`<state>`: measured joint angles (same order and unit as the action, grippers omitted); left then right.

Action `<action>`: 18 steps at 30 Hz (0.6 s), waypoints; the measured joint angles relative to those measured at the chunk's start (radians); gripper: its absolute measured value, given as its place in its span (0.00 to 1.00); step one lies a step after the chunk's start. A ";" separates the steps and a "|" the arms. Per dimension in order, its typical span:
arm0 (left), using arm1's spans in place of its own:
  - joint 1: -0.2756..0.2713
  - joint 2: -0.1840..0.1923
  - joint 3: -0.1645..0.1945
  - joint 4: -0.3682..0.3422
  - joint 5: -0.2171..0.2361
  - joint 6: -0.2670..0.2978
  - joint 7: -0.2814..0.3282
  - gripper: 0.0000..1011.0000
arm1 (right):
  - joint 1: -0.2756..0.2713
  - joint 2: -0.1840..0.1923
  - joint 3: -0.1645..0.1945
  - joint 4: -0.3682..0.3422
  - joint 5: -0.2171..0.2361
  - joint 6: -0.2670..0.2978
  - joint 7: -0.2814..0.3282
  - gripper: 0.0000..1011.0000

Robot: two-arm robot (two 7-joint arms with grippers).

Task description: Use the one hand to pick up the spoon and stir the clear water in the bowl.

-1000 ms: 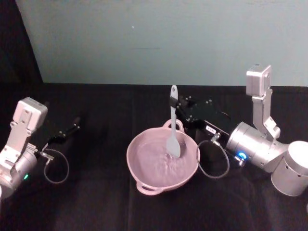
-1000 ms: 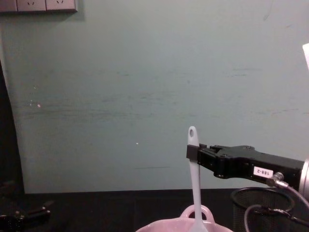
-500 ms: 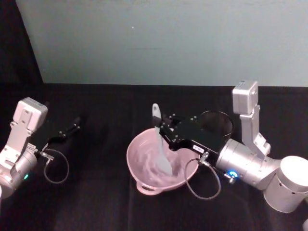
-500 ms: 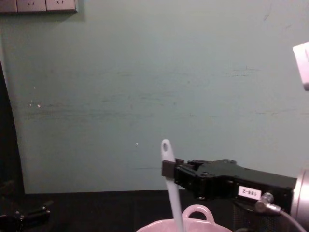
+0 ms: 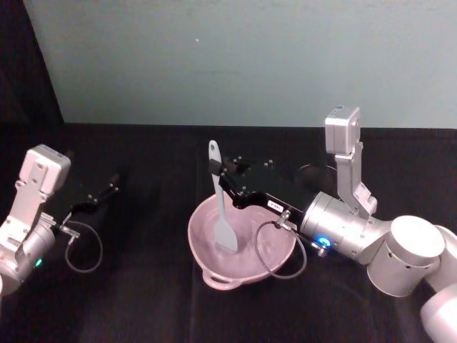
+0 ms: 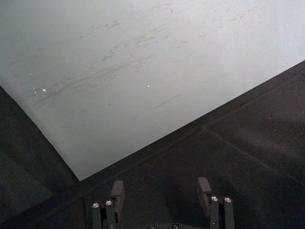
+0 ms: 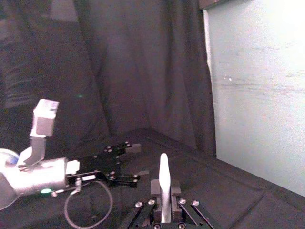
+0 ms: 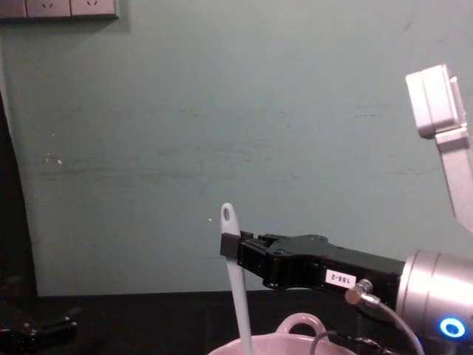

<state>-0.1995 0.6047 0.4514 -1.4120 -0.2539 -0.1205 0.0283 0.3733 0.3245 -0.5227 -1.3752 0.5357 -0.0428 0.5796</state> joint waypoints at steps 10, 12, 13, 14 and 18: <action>0.000 0.000 0.000 0.000 0.000 0.000 0.000 0.99 | 0.072 -0.037 0.008 0.134 -0.008 -0.042 0.005 0.12; 0.000 0.000 0.000 0.000 0.000 0.000 0.000 0.99 | 0.078 -0.034 0.018 0.147 -0.015 -0.050 -0.002 0.12; 0.000 0.000 0.000 0.000 0.000 0.000 0.000 0.99 | 0.078 -0.028 0.027 0.149 -0.018 -0.054 -0.007 0.12; 0.000 0.000 0.000 0.000 0.000 0.000 0.000 0.99 | 0.078 -0.026 0.031 0.148 -0.018 -0.055 -0.009 0.12; 0.000 0.000 0.000 0.000 0.000 0.000 0.000 0.99 | 0.064 -0.006 0.057 0.130 -0.018 -0.057 -0.021 0.12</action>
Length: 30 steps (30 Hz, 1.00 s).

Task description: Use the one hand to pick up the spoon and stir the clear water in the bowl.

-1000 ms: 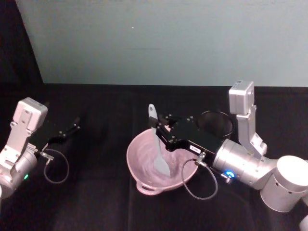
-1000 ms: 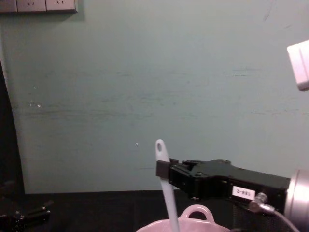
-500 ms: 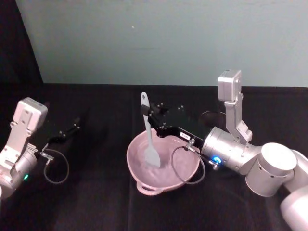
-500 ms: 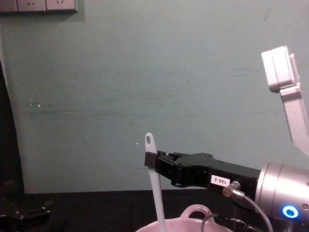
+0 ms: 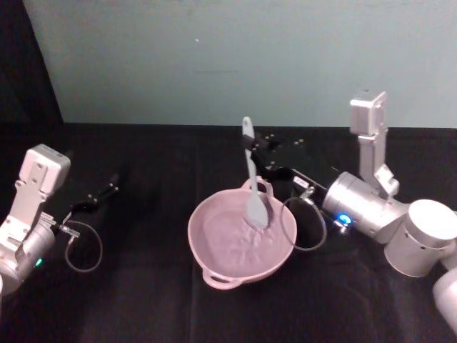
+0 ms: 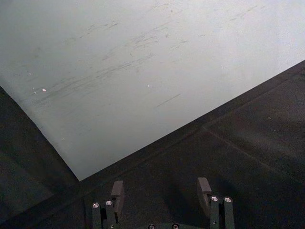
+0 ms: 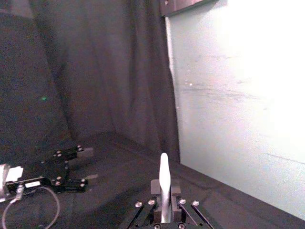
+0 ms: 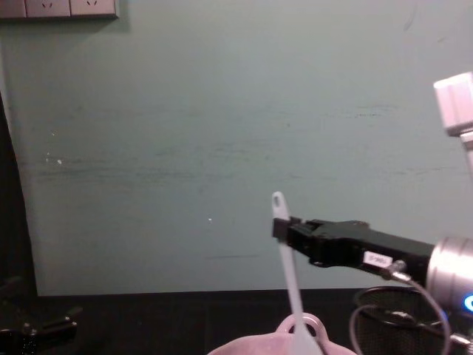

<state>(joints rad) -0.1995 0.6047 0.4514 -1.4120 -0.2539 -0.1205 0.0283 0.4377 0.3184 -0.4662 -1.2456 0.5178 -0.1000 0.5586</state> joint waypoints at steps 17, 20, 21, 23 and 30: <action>0.000 0.000 0.000 0.000 0.000 0.000 0.000 0.99 | -0.081 0.044 -0.003 -0.124 0.000 0.033 0.011 0.12; 0.000 0.000 0.000 0.000 0.000 0.000 0.000 0.99 | -0.078 0.032 -0.023 -0.120 -0.001 0.039 0.025 0.12; 0.000 0.000 0.000 0.000 0.000 0.000 0.000 0.99 | -0.073 0.025 -0.032 -0.114 -0.002 0.040 0.030 0.12; 0.000 0.000 0.000 0.000 0.000 0.000 0.000 0.99 | -0.066 0.016 -0.041 -0.105 -0.003 0.041 0.035 0.12; 0.000 0.000 0.000 0.000 0.000 0.000 0.000 0.99 | -0.022 -0.026 -0.069 -0.052 -0.004 0.033 0.054 0.12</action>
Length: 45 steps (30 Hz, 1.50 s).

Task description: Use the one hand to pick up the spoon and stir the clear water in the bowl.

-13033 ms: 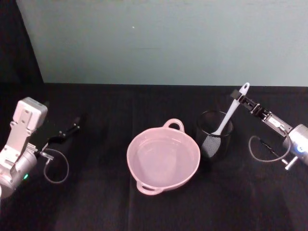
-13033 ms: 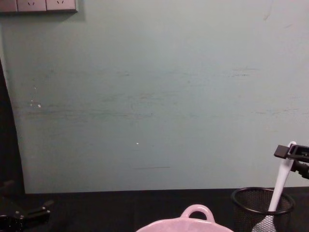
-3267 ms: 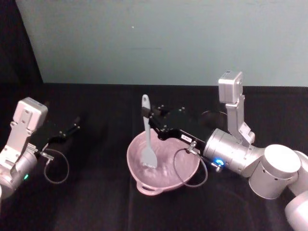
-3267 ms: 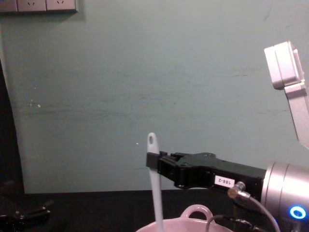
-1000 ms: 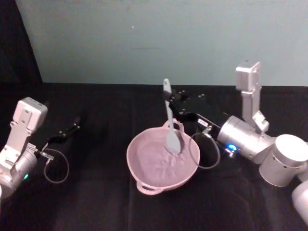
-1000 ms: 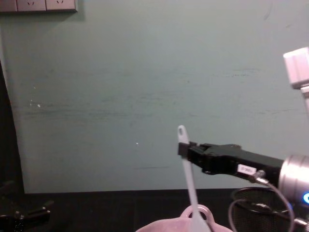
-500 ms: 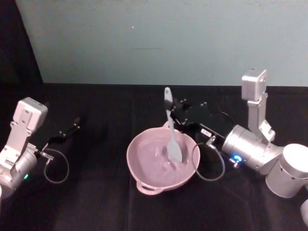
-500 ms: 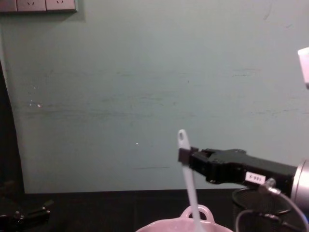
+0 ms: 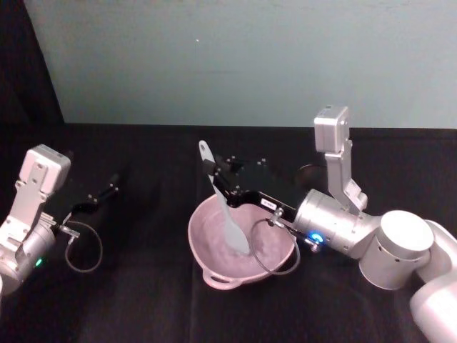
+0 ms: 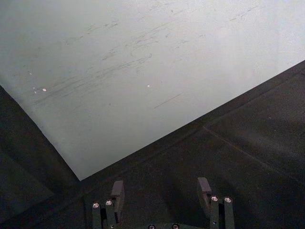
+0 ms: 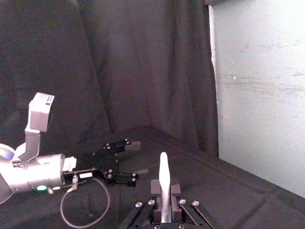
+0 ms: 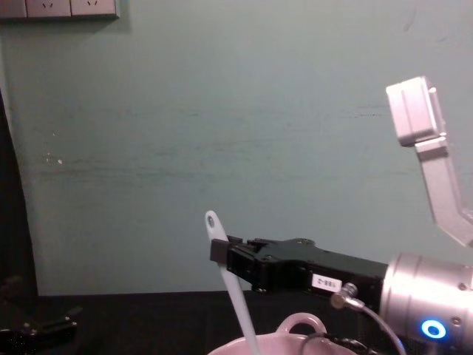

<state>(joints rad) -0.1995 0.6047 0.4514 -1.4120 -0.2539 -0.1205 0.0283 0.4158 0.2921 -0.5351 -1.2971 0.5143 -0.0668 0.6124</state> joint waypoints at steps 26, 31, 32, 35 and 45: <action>0.000 0.000 0.000 0.000 0.000 0.000 0.000 0.99 | 0.090 -0.040 0.043 0.152 0.006 -0.055 -0.020 0.12; 0.000 0.000 0.000 0.000 0.000 0.000 0.000 0.99 | 0.055 -0.009 0.057 0.094 0.000 -0.041 -0.031 0.12; 0.000 0.000 0.000 0.000 0.000 0.000 0.000 0.99 | 0.049 -0.004 0.058 0.086 0.000 -0.039 -0.032 0.12; 0.000 0.000 0.000 0.000 0.000 0.000 0.000 0.99 | 0.029 0.009 0.060 0.053 0.000 -0.029 -0.035 0.12; 0.000 0.000 0.000 0.000 0.000 0.000 0.000 0.99 | -0.010 0.015 0.026 -0.017 -0.001 -0.003 -0.018 0.12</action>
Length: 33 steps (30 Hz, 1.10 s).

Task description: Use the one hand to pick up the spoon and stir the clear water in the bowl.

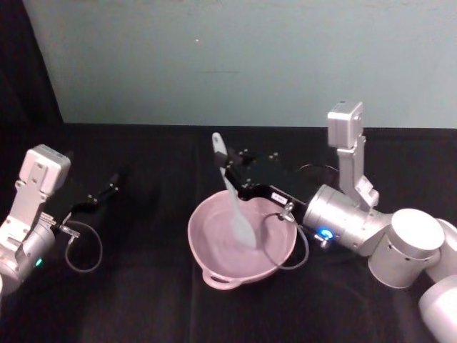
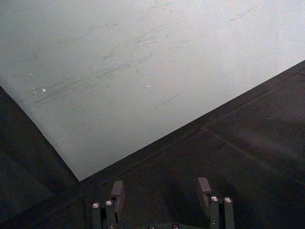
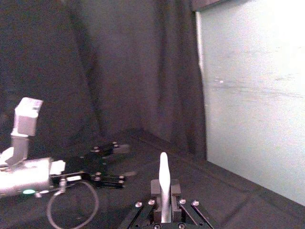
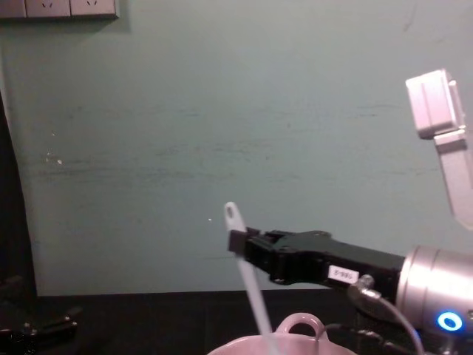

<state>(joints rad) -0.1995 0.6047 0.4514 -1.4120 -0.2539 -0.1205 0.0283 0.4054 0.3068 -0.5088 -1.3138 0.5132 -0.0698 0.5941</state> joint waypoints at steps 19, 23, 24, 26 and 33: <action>0.000 0.000 0.000 0.000 0.000 0.000 0.000 0.99 | 0.093 -0.096 -0.036 0.149 0.010 -0.034 0.026 0.12; 0.000 0.000 0.000 0.000 0.000 0.000 0.000 0.99 | 0.110 -0.107 -0.020 0.188 0.010 -0.050 0.014 0.12; 0.000 0.000 0.000 0.000 0.000 0.000 0.000 0.99 | 0.114 -0.107 -0.012 0.195 0.008 -0.055 0.007 0.12; 0.000 0.000 0.000 0.000 0.000 0.000 0.000 0.99 | 0.116 -0.105 -0.006 0.199 0.006 -0.057 0.001 0.12; 0.000 0.000 0.000 0.000 0.000 0.000 0.000 0.99 | 0.102 -0.068 0.025 0.175 -0.005 -0.051 -0.022 0.12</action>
<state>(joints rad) -0.1996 0.6047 0.4513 -1.4120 -0.2539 -0.1205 0.0283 0.5072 0.2391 -0.4835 -1.1388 0.5080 -0.1207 0.5720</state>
